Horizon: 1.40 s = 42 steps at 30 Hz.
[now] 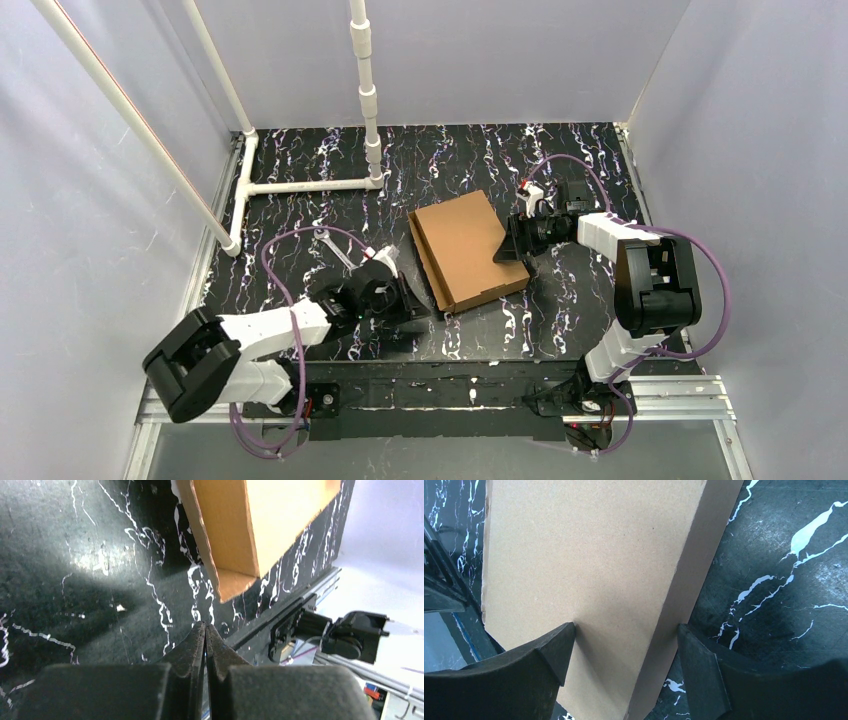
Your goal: Fold the paper box
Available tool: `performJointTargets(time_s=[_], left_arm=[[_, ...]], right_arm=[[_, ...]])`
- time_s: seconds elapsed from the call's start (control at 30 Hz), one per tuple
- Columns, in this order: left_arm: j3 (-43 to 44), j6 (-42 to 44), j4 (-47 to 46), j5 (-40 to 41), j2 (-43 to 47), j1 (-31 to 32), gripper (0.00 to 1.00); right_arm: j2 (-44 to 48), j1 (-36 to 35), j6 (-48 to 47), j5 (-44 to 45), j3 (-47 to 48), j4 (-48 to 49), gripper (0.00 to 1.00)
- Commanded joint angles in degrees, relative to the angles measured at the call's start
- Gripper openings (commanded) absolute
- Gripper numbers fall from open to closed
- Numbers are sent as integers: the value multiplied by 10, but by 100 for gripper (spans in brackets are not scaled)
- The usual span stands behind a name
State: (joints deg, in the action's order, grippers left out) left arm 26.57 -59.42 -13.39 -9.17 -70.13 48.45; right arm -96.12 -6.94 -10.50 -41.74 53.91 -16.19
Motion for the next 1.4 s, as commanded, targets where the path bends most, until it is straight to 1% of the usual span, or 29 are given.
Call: performJointTargets(time_s=[0.0, 0.17, 0.37, 0.47, 0.63, 0.7, 0.73, 0.77, 0.9, 1.0, 1.13, 1.23, 1.3, 1.33, 1.37], left_arm=[[15, -22, -29, 54, -63, 22, 0], [9, -42, -73, 62, -99, 26, 0], [35, -60, -84, 63, -135, 37, 0], [58, -59, -83, 55, -150, 40, 0], [124, -53, -80, 36, -178, 54, 0], [152, -51, -64, 33, -197, 55, 0], [190, -46, -38, 32, -214, 55, 0], [207, -46, -19, 30, -225, 55, 0], [245, -75, 38, 46, -227, 56, 0], [251, -110, 49, 57, -209, 56, 0], [247, -105, 49, 61, -181, 56, 0], [216, -84, 49, 61, -164, 55, 0], [185, -59, 49, 61, -147, 55, 0], [164, -48, 49, 65, -134, 55, 1], [144, -38, 48, 71, -117, 55, 8]], right_arm=[[-15, -9, -33, 39, -8, -23, 81], [-15, -11, -33, 37, -9, -21, 81], [-16, -13, -32, 37, -9, -20, 81], [-17, -21, -31, 49, -10, -19, 81], [-9, -35, -26, 71, -16, -11, 81], [-3, -41, -23, 80, -21, -6, 81], [3, -47, -23, 92, -26, -2, 81], [5, -52, -21, 100, -28, 1, 81], [10, -60, -12, 118, -36, 10, 81], [10, -64, -8, 131, -39, 16, 81], [10, -64, -8, 139, -30, 12, 83], [20, -58, -24, 125, -15, -6, 89], [41, -50, -43, 116, -7, -17, 98], [54, -48, -53, 117, -5, -20, 99], [68, -45, -64, 119, -2, -24, 98]])
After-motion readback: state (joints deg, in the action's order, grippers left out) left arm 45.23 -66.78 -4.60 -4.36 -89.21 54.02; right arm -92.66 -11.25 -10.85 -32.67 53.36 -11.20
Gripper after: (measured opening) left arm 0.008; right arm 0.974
